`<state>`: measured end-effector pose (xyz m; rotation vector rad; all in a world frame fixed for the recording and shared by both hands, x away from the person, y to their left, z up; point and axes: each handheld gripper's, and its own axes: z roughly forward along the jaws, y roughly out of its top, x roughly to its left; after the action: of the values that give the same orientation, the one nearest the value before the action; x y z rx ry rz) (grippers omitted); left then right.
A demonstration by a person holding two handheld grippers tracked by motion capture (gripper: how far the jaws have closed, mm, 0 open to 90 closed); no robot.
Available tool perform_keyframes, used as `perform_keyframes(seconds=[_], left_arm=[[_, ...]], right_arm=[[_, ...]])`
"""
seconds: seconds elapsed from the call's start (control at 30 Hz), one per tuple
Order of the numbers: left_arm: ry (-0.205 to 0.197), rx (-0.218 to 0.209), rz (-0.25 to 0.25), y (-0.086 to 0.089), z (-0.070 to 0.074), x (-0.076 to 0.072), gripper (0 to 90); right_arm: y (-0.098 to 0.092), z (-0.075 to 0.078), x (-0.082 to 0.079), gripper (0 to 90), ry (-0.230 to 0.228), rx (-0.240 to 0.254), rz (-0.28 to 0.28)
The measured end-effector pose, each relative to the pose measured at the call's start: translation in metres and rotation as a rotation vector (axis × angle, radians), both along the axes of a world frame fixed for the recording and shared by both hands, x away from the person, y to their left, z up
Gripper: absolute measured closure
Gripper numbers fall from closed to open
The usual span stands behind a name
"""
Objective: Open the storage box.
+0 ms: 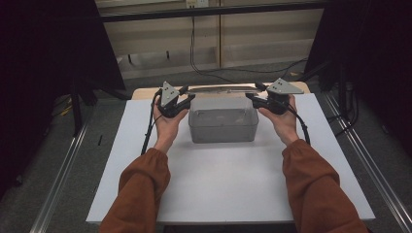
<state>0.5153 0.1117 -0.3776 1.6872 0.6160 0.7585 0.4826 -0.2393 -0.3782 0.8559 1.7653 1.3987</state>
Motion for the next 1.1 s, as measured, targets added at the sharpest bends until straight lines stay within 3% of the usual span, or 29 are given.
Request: perform_keyframes(seconds=[0.43, 0.73, 1.1], left_arm=[[0.009, -0.004, 0.01, 0.004, -0.002, 0.009, 68.4], [0.003, -0.019, 0.018, 0.003, -0.001, 0.015, 68.9], [0.003, 0.008, 0.037, -0.001, -0.001, 0.027, 64.4]], right_arm=[[-0.002, -0.001, 0.016, 54.7, 0.008, -0.019, -0.004], [-0.002, 0.001, 0.022, 58.9, 0.002, -0.014, 0.0], [-0.003, 0.003, 0.027, 60.8, -0.008, -0.002, -0.004]])
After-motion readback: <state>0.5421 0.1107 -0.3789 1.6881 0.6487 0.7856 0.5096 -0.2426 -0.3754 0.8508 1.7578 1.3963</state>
